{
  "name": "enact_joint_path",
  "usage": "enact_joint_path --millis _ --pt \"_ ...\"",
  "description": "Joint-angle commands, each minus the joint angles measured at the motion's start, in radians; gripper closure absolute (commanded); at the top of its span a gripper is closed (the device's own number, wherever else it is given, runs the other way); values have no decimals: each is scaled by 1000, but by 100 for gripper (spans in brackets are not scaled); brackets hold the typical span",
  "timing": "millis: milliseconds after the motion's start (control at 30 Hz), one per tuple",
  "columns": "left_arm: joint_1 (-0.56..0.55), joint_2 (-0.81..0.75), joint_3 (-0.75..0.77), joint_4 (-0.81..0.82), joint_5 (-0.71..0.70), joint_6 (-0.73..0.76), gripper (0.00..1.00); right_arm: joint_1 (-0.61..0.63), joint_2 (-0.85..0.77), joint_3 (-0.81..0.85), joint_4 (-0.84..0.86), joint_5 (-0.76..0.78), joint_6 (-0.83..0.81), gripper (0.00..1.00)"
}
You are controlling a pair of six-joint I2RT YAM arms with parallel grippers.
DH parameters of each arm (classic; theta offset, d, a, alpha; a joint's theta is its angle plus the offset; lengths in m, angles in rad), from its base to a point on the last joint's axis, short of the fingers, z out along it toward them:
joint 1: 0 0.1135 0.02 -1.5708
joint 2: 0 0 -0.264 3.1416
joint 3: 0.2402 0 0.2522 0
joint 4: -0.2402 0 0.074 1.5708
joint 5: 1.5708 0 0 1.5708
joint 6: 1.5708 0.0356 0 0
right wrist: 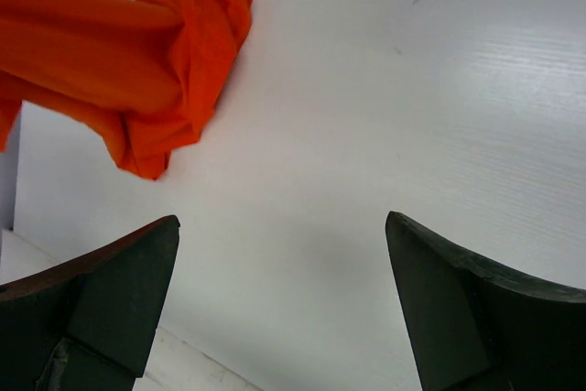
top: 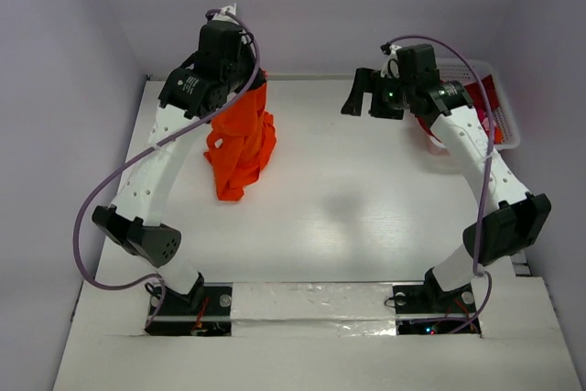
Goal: Fold and stack the t-shirts
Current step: Flatten out the tshirt
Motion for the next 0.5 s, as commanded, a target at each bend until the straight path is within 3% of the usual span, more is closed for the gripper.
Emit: enact_joint_path --millis 0,133,333,467 --pt "2 -12 76 196 179 2 100 25 -61 -47 66 -50 -22 0" --pt "11 44 200 242 331 -13 100 25 -67 -54 65 -38 -22 0" --pt "11 30 188 460 667 -125 100 25 -45 -70 71 -50 -13 0" --pt "23 -18 181 472 689 -140 100 25 -41 -60 74 -24 -10 0"
